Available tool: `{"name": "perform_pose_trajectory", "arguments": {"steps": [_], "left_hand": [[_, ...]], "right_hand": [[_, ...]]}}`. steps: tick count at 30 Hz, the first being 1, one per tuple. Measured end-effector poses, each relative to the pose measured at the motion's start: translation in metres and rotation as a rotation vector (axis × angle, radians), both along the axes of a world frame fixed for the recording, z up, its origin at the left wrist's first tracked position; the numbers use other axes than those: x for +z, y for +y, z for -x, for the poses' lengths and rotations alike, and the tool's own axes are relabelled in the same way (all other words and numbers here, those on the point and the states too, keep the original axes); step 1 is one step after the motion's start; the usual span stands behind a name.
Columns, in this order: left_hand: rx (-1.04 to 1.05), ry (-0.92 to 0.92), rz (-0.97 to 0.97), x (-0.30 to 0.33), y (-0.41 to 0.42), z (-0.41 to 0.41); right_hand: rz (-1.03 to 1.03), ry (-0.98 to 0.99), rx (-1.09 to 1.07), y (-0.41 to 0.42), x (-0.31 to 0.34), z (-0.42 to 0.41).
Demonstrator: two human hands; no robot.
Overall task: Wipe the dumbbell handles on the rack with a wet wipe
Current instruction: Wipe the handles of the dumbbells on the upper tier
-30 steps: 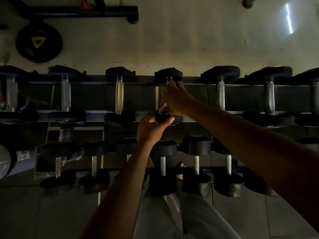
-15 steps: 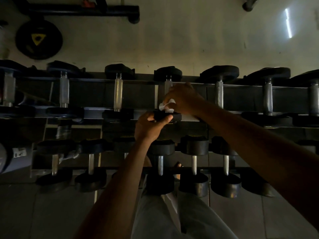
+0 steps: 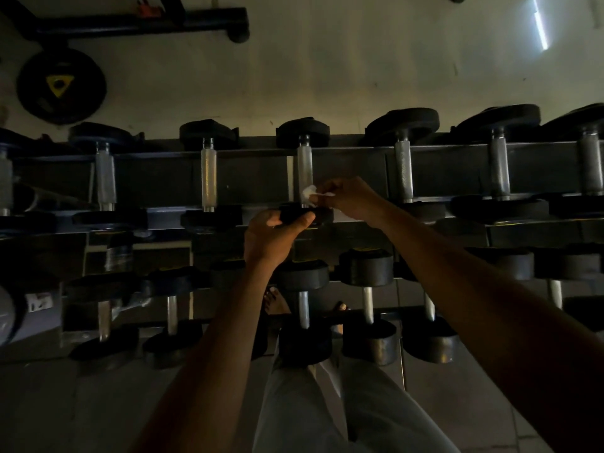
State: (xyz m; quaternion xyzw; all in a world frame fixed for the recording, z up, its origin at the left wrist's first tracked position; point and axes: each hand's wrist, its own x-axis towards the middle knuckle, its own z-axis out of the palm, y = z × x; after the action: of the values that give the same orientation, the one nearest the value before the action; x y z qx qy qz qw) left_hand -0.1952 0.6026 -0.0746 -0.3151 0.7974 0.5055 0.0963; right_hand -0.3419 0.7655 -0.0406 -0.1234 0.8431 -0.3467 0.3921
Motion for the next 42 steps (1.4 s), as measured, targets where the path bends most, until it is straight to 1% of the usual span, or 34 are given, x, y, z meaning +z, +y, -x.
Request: {"name": "perform_pose_trajectory", "arguments": {"steps": [6,11,14,16,18,21,25,28,31,33,37,42], "left_hand": [[0.005,0.009,0.020,-0.001,-0.001,-0.001],[0.007,-0.003,0.011,-0.002,-0.001,-0.001],[0.010,-0.017,0.012,-0.004,-0.002,0.000],[0.011,-0.028,0.007,-0.004,-0.002,-0.001],[0.016,-0.037,-0.015,-0.001,-0.001,0.000],[0.003,-0.019,-0.026,0.001,-0.001,0.000],[0.015,0.010,-0.029,0.001,-0.002,0.000],[0.021,0.012,-0.063,0.000,-0.002,-0.001],[0.045,0.001,-0.072,0.001,-0.002,-0.001],[0.038,-0.001,-0.056,0.002,-0.001,-0.001],[0.069,-0.017,-0.061,0.003,0.000,-0.001],[0.117,-0.036,-0.077,-0.006,-0.001,-0.002]], "right_hand": [[-0.070,-0.065,-0.020,-0.006,-0.003,0.012],[-0.157,-0.001,0.033,-0.013,-0.007,0.015],[-0.162,-0.022,0.057,-0.009,-0.006,0.013],[-0.109,-0.008,0.058,-0.005,-0.004,0.011],[0.000,0.039,-0.011,-0.004,-0.001,0.007],[0.103,0.195,-0.031,-0.011,0.004,0.001],[0.054,0.373,0.162,-0.015,0.004,-0.004],[0.038,0.372,0.283,-0.011,0.006,-0.001],[0.005,0.414,0.351,-0.012,0.006,0.003],[0.010,0.486,0.334,-0.015,0.002,0.005],[0.033,0.648,0.198,-0.023,-0.006,0.013],[0.003,0.708,0.012,-0.040,-0.008,0.029]]}}
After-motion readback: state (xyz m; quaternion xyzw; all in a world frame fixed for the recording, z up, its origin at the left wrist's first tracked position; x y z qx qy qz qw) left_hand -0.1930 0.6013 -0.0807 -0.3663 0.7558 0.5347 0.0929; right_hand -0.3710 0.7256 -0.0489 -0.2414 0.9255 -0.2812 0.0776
